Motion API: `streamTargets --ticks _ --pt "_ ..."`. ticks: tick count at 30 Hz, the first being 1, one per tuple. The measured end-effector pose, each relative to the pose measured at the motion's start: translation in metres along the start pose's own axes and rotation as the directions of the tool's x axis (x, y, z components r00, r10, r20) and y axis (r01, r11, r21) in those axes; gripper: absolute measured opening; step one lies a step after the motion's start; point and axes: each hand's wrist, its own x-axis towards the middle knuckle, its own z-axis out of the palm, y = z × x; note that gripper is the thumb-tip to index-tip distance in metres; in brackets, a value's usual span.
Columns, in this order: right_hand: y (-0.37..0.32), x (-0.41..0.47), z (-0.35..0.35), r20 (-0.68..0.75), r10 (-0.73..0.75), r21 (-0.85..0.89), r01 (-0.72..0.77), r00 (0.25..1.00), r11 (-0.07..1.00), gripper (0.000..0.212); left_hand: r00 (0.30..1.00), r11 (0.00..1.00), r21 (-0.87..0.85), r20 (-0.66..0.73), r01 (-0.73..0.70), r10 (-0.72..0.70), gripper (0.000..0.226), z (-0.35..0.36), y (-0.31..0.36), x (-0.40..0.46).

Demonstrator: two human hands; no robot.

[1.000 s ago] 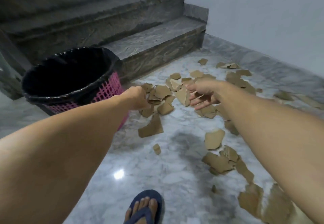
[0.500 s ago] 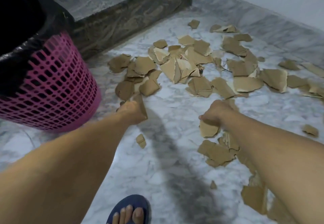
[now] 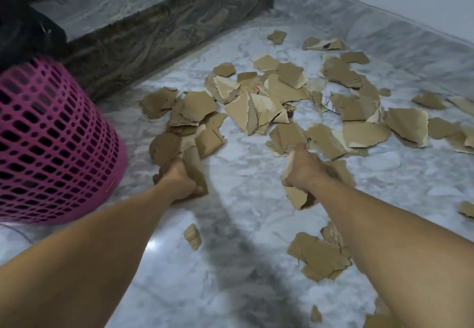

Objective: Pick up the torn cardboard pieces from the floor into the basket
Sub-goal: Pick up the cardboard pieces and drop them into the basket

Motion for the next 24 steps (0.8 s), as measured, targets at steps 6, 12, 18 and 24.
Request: streamTargets --ticks 6,12,18,24 --pt "-0.026 0.045 -0.022 -0.087 -0.187 0.079 0.193 0.979 0.978 0.064 0.963 0.963 -0.151 -0.193 -0.221 0.19 0.085 -0.018 0.02 0.037" --pt "-0.032 0.085 -0.024 -0.162 -0.193 -0.033 0.19 0.968 0.981 0.101 0.938 0.984 0.106 -0.303 -0.143 0.169 0.071 -0.031 0.022 0.073" --pt "-0.022 0.095 -0.028 -0.089 0.153 -0.067 -0.159 0.984 0.985 0.125 0.986 0.993 -0.049 -0.128 0.104 -0.11 0.126 -0.036 0.011 0.089" --pt "-0.037 0.096 -0.027 -0.045 0.117 0.109 -0.112 0.992 0.988 0.105 0.986 0.987 -0.146 -0.143 0.063 -0.084 0.117 -0.042 0.023 0.091"
